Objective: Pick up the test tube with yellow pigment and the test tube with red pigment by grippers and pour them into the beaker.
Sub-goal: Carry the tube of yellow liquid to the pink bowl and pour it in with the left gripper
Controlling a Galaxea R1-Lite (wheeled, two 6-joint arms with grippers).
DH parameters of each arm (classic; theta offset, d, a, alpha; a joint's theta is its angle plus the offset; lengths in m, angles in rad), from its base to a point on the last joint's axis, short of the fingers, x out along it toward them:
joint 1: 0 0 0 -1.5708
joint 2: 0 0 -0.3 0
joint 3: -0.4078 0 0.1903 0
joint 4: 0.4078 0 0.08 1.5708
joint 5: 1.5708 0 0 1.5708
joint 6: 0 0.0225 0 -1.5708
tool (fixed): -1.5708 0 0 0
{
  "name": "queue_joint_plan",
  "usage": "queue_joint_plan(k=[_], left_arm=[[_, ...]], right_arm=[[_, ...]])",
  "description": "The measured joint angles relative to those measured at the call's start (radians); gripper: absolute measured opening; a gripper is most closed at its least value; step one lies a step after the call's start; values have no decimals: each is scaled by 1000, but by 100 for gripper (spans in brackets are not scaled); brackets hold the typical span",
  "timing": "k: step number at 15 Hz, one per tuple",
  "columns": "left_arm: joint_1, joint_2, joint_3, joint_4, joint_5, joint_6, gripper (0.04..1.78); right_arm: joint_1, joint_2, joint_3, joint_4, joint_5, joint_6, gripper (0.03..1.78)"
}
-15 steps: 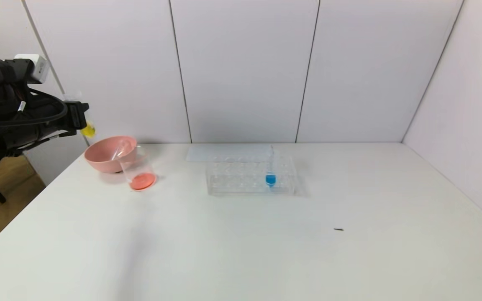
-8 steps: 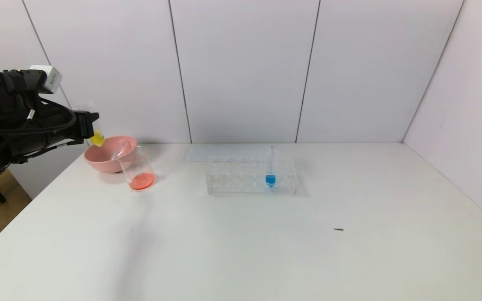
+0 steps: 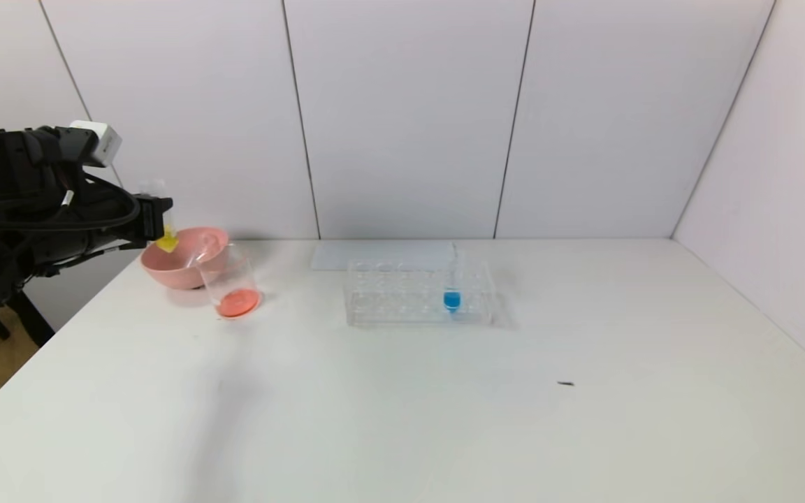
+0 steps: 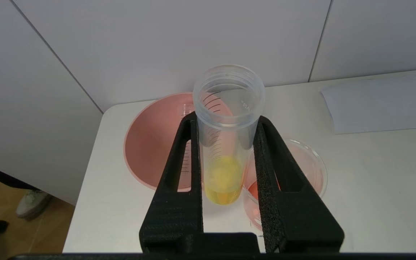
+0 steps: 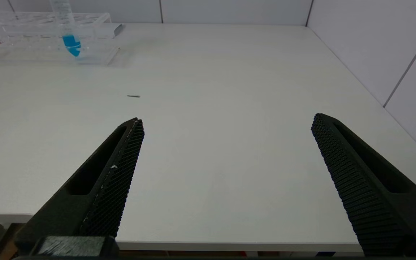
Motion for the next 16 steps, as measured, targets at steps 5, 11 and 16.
queue_joint_plan(k=[5, 11, 16], left_arm=[[4, 22, 1, 0, 0, 0, 45], [7, 44, -9, -4, 0, -7, 45], [23, 65, -2, -29, -21, -15, 45]], right_arm=[[0, 0, 0, 0, 0, 0, 170], [0, 0, 0, 0, 0, 0, 170], [0, 0, 0, 0, 0, 0, 170]])
